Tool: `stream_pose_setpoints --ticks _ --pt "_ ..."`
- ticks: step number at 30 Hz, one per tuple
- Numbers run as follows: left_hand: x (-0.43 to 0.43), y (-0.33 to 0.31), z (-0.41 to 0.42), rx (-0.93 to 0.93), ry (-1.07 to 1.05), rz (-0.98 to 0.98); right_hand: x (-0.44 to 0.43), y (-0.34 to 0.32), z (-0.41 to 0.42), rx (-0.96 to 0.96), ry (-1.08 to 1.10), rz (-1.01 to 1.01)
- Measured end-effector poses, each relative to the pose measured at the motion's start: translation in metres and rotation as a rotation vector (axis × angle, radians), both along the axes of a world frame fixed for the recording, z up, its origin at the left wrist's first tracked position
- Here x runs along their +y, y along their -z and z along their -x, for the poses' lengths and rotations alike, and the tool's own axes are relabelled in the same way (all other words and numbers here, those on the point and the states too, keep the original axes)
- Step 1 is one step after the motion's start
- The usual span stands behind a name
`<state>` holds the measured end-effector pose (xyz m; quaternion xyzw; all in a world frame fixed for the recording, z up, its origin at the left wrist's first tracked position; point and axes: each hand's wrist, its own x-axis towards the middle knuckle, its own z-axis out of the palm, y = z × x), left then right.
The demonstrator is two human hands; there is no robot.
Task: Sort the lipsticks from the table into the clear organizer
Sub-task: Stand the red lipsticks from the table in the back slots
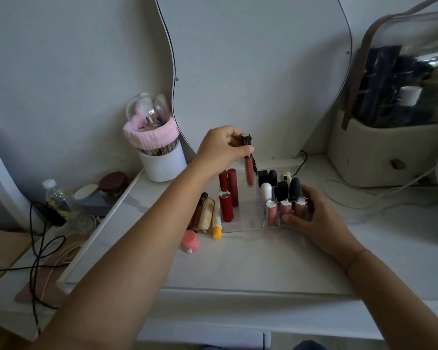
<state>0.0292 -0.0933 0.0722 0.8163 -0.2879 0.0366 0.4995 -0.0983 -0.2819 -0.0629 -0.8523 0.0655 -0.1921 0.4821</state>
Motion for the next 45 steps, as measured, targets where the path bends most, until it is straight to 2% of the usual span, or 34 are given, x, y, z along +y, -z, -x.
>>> stream_pose_setpoints --ticks 8,19,23,28,31,35,40,45 --pt "-0.010 0.023 -0.002 0.031 0.027 -0.204 0.002 -0.003 0.002 0.012 -0.004 0.001" --pt "-0.010 0.025 -0.008 0.048 0.072 -0.235 0.002 -0.003 0.002 0.009 0.003 0.002" --pt "0.001 0.018 -0.008 0.077 0.103 -0.160 0.002 -0.004 0.002 0.009 -0.005 -0.012" --pt "0.058 0.021 -0.029 0.092 -0.090 -0.054 0.001 -0.002 0.002 0.006 -0.009 -0.006" --pt "0.083 0.046 -0.042 0.122 -0.212 -0.218 0.001 -0.002 0.001 0.001 -0.004 0.029" --pt "0.090 0.080 -0.052 0.230 -0.271 -0.434 0.001 -0.002 0.001 -0.004 -0.005 0.012" --pt "0.096 0.096 -0.056 0.220 -0.360 -0.453 0.000 -0.001 0.001 -0.004 -0.006 0.002" --pt "0.102 0.100 -0.057 0.236 -0.357 -0.430 0.001 -0.002 0.001 -0.008 0.006 0.017"
